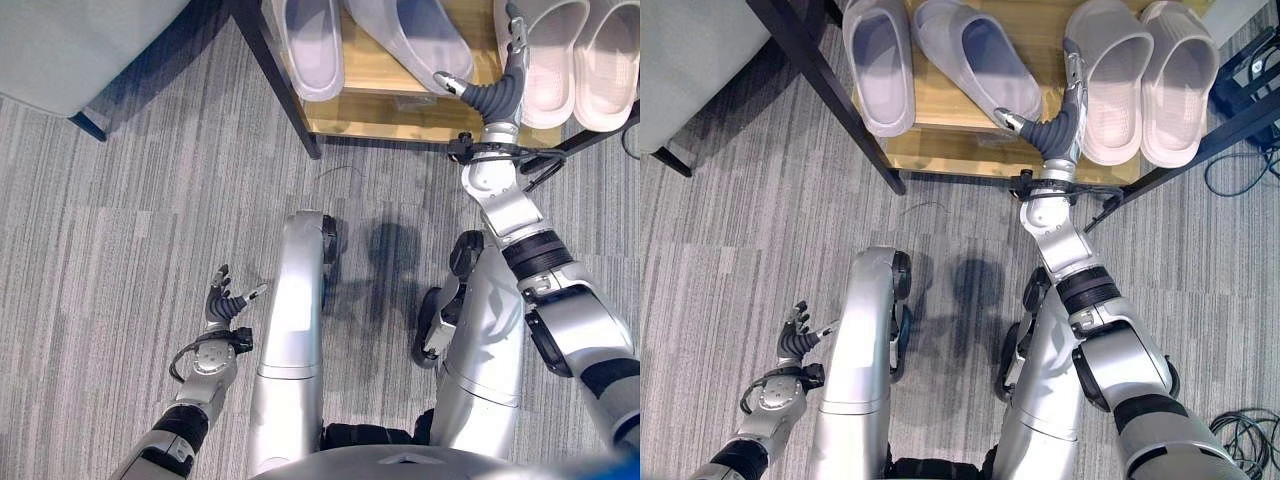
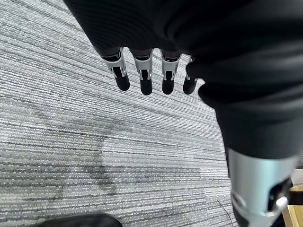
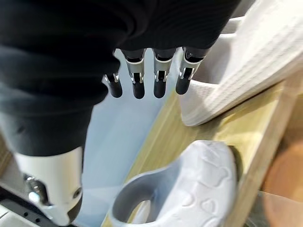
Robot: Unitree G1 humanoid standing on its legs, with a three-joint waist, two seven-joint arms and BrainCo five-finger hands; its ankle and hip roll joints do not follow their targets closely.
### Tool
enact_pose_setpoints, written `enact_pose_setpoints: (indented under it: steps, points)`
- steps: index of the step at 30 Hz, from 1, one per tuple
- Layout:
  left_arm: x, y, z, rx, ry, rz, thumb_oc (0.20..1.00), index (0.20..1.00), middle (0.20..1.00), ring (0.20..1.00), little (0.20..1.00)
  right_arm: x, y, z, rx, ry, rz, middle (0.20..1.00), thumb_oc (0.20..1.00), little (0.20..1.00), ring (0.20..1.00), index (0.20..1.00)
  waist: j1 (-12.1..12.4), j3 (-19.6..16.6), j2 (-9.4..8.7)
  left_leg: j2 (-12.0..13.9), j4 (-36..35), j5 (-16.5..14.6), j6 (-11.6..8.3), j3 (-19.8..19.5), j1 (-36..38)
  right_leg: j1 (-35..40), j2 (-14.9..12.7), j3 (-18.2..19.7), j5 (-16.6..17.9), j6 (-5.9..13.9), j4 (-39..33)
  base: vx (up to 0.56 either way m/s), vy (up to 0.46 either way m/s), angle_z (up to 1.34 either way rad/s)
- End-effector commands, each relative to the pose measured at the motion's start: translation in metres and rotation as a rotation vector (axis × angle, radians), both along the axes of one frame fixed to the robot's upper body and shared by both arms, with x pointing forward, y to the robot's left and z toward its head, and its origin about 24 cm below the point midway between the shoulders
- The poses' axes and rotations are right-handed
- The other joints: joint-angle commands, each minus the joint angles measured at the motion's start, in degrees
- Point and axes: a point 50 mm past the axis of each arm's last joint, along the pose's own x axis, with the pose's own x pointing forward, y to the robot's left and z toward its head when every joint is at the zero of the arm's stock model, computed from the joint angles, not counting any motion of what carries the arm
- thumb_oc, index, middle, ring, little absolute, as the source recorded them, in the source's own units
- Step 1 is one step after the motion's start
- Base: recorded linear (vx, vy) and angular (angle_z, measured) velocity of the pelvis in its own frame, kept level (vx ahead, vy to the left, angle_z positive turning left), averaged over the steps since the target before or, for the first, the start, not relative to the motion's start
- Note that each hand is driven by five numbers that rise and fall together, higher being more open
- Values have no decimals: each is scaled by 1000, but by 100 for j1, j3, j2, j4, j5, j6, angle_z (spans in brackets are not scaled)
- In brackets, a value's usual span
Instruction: Arrange the slippers neatly on the shoe rack.
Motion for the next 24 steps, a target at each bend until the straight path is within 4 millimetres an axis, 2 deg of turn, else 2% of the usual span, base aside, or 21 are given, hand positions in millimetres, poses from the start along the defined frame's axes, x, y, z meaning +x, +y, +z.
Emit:
enact_pose_setpoints:
  steps: [1, 4, 10, 18, 24]
  points:
    - [-17, -6, -12, 22, 25, -8, 1000, 1000, 1000, 1000, 1000, -6, 12, 30, 31, -127, 66, 1000, 1000, 1000, 1000, 1000, 180, -224, 63, -304, -278, 44, -170, -640, -189, -152, -50, 621, 703, -294, -14, 0, 0, 0]
    - [-18, -3, -12, 21, 29, -1, 1000, 1000, 1000, 1000, 1000, -2, 11, 21, 47, -77, 80, 1000, 1000, 1000, 1000, 1000, 177, -224, 85, -319, -298, 61, -182, -643, -189, -152, -49, 630, 699, -295, -22, 0, 0, 0]
    - [-12, -3, -9, 12, 15, -9, 1000, 1000, 1000, 1000, 1000, 1, 22, 0, 80, 22, 195, 1000, 1000, 1000, 1000, 1000, 164, -224, 75, -317, -335, 96, -206, -661, -189, -152, -54, 637, 717, -295, -30, 0, 0, 0]
    - [-10, -3, -5, 4, 1, -5, 1000, 1000, 1000, 1000, 1000, -4, 35, -10, 57, 56, 294, 1000, 1000, 1000, 1000, 1000, 169, -224, 77, -320, -371, 119, -202, -664, -189, -153, -46, 621, 724, -297, -71, 0, 0, 0]
    - [-10, -2, -7, 5, 10, 1, 1000, 1000, 1000, 1000, 1000, -12, 41, -13, -10, 50, 344, 1000, 1000, 1000, 1000, 1000, 141, -224, 14, -322, -395, 121, -210, -665, -189, -153, -52, 636, 740, -294, -90, 0, 0, 0]
